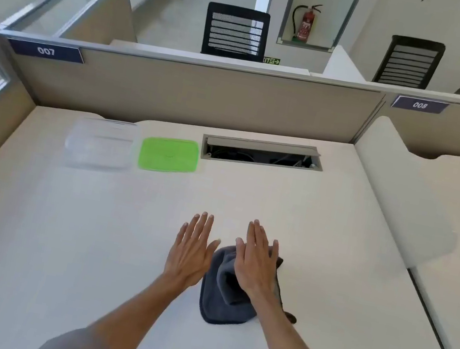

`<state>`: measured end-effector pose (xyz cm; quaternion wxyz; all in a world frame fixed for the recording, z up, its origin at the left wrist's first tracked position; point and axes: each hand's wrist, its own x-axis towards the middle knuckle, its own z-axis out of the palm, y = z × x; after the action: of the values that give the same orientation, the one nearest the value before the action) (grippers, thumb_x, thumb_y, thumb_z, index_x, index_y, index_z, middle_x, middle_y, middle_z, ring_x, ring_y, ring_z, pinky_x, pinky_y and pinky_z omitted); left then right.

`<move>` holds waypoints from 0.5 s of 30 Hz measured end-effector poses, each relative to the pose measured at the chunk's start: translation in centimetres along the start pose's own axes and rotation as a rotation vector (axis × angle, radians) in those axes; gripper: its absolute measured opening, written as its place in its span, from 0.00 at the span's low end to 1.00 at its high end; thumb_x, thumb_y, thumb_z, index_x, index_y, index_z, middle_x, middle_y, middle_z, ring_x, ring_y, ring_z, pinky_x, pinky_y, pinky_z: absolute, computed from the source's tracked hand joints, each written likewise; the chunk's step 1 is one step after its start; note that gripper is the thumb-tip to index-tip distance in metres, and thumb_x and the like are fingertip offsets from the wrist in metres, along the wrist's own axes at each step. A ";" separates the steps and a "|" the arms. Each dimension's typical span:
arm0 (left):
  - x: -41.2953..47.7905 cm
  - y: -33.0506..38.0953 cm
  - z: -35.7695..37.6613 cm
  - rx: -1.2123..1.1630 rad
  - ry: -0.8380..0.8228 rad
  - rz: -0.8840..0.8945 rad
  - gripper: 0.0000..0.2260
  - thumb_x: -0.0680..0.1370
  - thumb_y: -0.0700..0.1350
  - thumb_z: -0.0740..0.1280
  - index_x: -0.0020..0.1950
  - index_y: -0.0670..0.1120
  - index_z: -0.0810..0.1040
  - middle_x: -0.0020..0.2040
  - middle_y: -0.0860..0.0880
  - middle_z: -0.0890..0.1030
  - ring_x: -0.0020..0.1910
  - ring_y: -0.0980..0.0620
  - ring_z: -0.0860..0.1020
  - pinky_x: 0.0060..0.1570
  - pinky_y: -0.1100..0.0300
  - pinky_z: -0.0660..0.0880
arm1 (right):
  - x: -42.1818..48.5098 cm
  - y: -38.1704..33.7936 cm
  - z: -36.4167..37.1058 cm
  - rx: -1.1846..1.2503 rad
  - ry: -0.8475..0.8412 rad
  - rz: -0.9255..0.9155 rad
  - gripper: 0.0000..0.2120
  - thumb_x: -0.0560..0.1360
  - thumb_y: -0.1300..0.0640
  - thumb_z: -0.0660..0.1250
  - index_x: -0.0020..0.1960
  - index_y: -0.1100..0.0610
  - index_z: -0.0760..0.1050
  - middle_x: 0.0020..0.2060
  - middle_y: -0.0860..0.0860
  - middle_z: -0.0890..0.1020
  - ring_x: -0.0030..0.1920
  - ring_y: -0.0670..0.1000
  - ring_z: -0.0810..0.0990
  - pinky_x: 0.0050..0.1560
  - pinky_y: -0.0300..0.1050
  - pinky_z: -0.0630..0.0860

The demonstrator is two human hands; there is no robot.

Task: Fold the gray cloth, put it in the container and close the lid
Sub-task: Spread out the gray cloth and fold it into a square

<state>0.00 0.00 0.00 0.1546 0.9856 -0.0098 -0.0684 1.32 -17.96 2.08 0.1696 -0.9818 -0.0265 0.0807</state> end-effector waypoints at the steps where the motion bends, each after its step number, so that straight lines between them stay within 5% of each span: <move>1: -0.1 0.3 0.3 -0.018 -0.031 0.035 0.30 0.91 0.59 0.46 0.91 0.50 0.44 0.92 0.50 0.46 0.92 0.49 0.44 0.90 0.49 0.45 | -0.3 0.7 0.0 0.066 0.017 0.040 0.29 0.91 0.45 0.48 0.89 0.54 0.54 0.90 0.49 0.56 0.89 0.49 0.53 0.89 0.60 0.48; 4: -0.6 1.0 1.3 -0.024 -0.108 0.099 0.29 0.91 0.59 0.45 0.91 0.50 0.50 0.92 0.51 0.53 0.92 0.49 0.47 0.90 0.48 0.47 | -1.5 3.0 0.0 0.201 0.072 0.164 0.26 0.90 0.47 0.51 0.85 0.55 0.63 0.85 0.50 0.68 0.84 0.52 0.66 0.86 0.57 0.60; 7: -0.7 1.6 1.7 -0.003 -0.133 0.125 0.27 0.91 0.58 0.45 0.89 0.51 0.60 0.89 0.53 0.63 0.91 0.49 0.53 0.89 0.50 0.52 | -2.6 5.5 -0.3 0.247 0.068 0.315 0.21 0.88 0.47 0.55 0.76 0.53 0.73 0.76 0.51 0.78 0.73 0.57 0.77 0.72 0.57 0.75; 11: -0.2 1.8 1.7 -0.076 -0.086 0.155 0.20 0.92 0.55 0.48 0.75 0.53 0.75 0.74 0.55 0.79 0.82 0.49 0.69 0.81 0.54 0.64 | -3.1 8.4 -1.1 0.371 -0.094 0.513 0.18 0.86 0.50 0.64 0.73 0.55 0.76 0.68 0.54 0.83 0.67 0.60 0.83 0.59 0.51 0.78; 15: 0.9 2.6 0.5 -0.155 -0.151 0.134 0.21 0.91 0.55 0.49 0.63 0.52 0.81 0.62 0.52 0.84 0.67 0.47 0.78 0.67 0.50 0.74 | -2.9 9.7 -1.3 0.620 -0.126 0.602 0.08 0.82 0.56 0.71 0.58 0.57 0.86 0.52 0.53 0.89 0.54 0.57 0.86 0.54 0.48 0.79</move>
<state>0.83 -2.64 0.19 0.2332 0.9599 -0.0822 -0.1324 -1.11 -27.80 0.47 0.4235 -0.8416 0.2760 0.1904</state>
